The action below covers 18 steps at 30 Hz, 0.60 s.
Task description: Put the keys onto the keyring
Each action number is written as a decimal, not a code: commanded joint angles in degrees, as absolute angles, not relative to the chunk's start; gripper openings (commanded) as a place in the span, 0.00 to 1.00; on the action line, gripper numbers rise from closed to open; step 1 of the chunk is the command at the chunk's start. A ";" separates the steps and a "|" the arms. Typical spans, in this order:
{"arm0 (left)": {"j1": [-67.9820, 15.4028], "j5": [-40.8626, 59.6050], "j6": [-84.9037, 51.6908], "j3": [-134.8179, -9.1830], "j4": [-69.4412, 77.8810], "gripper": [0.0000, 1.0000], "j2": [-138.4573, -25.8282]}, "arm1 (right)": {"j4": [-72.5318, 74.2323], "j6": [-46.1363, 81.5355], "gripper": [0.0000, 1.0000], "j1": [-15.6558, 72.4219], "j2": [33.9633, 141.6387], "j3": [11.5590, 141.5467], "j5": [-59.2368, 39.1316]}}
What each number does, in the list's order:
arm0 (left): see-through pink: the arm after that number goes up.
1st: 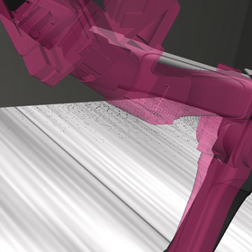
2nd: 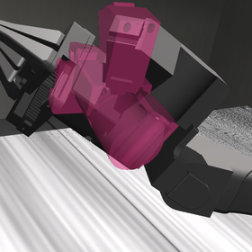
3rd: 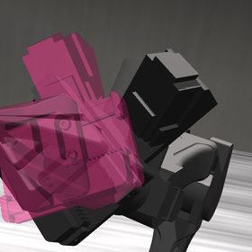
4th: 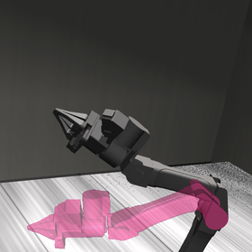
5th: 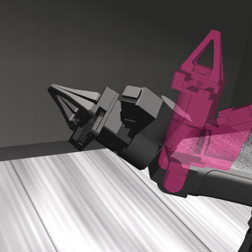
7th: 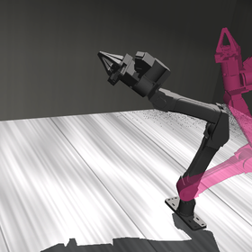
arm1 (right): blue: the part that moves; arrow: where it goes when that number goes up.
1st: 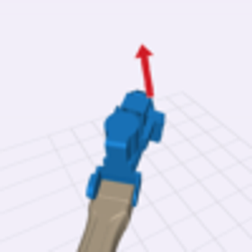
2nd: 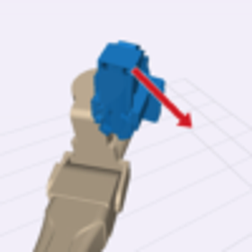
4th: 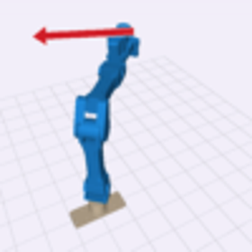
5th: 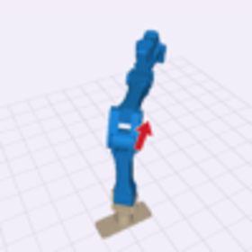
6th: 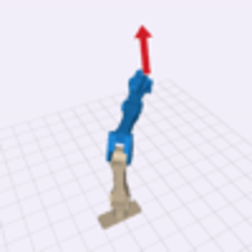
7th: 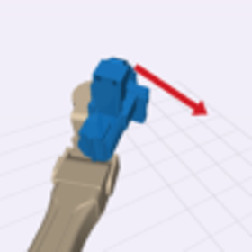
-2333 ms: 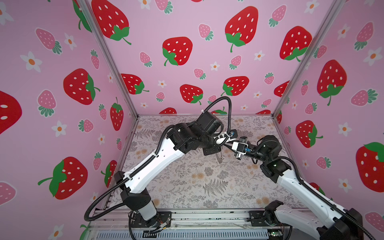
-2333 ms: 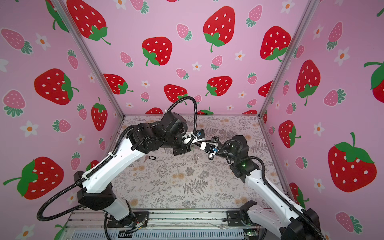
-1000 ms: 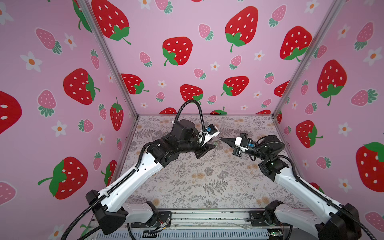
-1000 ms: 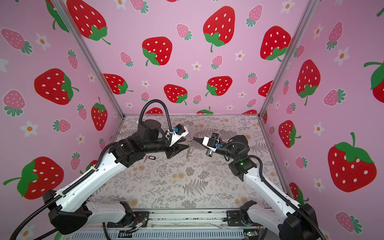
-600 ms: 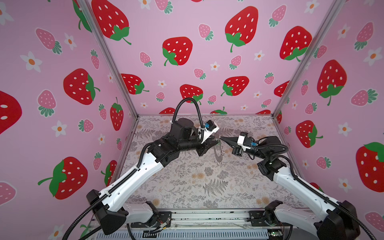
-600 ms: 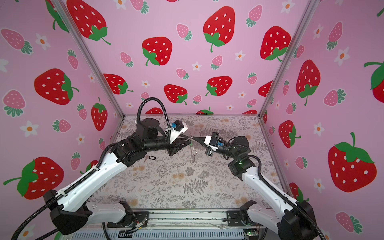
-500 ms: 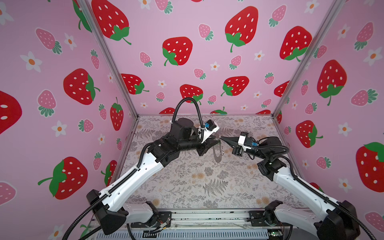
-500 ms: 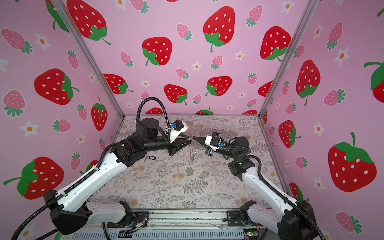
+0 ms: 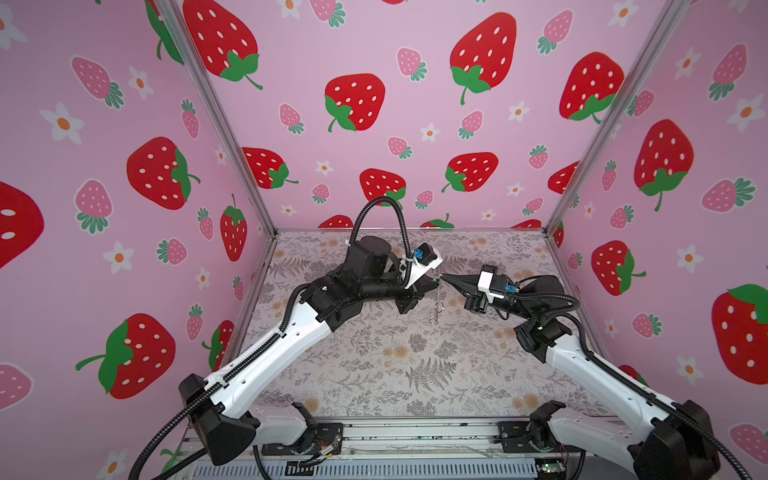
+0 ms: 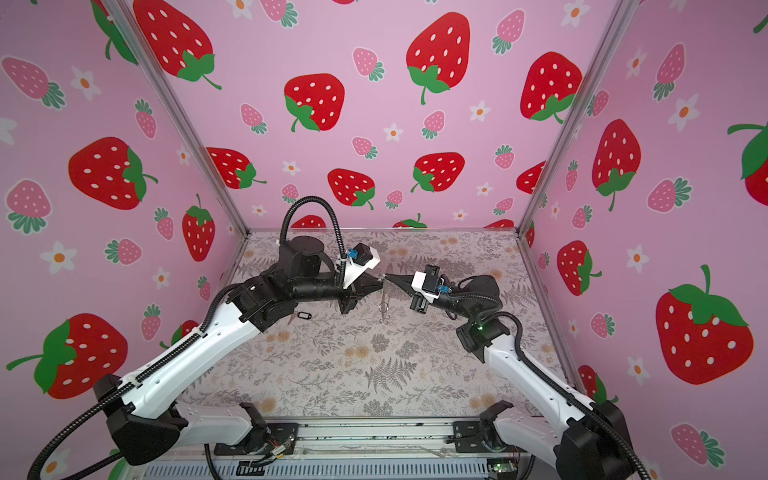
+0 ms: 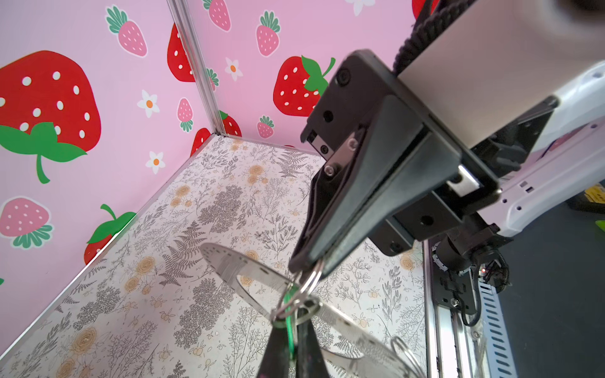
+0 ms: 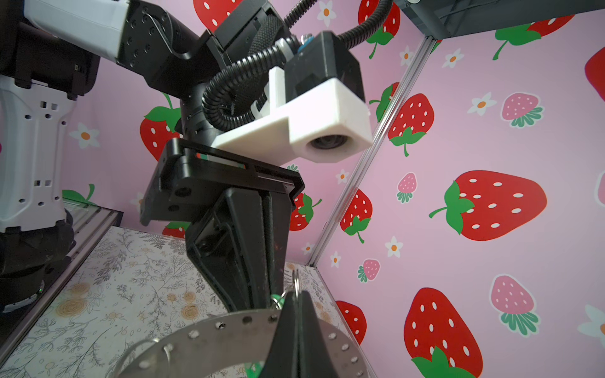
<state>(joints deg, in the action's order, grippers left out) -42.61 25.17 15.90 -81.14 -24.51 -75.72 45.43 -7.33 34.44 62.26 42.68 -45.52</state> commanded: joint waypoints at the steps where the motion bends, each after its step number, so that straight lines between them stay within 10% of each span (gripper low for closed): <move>1: -42.45 27.31 18.19 -83.41 -26.77 0.00 -76.38 | 49.17 -6.50 0.00 34.45 61.82 42.45 -46.10; 18: -42.28 26.24 24.38 -88.73 -35.45 0.00 -78.12 | 50.20 -6.16 0.00 34.20 61.11 41.00 -49.57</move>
<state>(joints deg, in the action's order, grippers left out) -42.48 27.92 21.30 -85.34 -31.97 -78.48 48.23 -6.04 34.41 62.24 41.39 -48.53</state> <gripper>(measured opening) 0.062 0.044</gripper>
